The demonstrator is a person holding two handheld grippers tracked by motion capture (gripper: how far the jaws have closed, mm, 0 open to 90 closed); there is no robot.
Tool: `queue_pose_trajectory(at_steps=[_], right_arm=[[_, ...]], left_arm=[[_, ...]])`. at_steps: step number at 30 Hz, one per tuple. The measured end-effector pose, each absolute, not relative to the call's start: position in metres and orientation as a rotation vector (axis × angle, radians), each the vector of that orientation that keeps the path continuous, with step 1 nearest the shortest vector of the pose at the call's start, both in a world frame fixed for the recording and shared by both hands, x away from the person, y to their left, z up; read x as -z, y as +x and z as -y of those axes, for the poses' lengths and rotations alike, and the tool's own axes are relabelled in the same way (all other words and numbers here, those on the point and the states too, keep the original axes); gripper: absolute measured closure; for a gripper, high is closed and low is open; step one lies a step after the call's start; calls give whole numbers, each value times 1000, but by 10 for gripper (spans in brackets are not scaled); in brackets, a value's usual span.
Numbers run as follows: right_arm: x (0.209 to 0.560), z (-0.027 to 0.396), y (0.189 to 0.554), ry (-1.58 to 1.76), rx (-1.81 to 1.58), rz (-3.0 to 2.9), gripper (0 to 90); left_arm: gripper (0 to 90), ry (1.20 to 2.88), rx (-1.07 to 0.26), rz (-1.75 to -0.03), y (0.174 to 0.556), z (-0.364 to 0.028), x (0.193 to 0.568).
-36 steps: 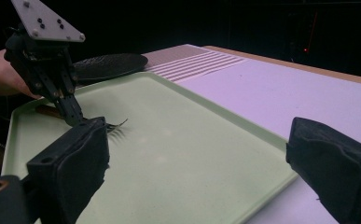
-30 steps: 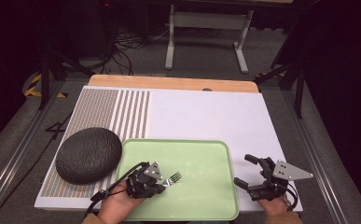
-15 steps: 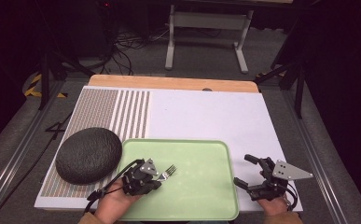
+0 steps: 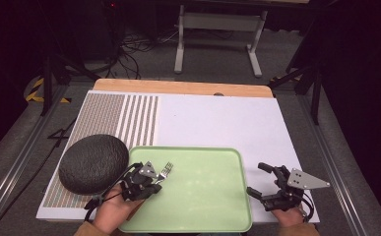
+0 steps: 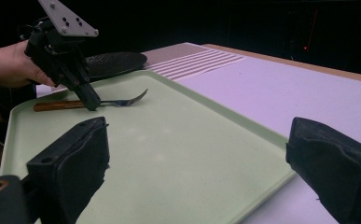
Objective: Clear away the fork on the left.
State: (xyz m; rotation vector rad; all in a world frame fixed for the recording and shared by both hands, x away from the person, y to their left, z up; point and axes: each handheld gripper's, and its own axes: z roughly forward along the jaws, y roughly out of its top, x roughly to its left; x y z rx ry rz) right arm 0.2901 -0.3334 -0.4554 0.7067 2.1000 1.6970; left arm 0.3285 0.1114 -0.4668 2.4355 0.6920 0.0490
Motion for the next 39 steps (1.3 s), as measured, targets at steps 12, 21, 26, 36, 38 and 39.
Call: queue_pose_trajectory(at_steps=[12,21,26,36,38,39], right_arm=[[456,334,290,710,-1699,-2099,66],[456,334,290,709,-1693,-2101,66],[455,333,290,703,-1692,-2102,67],[456,334,290,707,-1691,-2103,67],[455,334,290,706,-1690,-2102,67],[455,334,290,706,-1690,-2103,67]], left_arm=[[897,2430,-76,-736,334,-126,467],[897,2417,-82,-776,338,-137,467],[897,2412,-86,-799,339,-142,466],[896,2402,-96,-837,340,-151,466],[896,2399,-100,-846,340,-153,466],[896,2396,-99,-854,340,-154,466]])
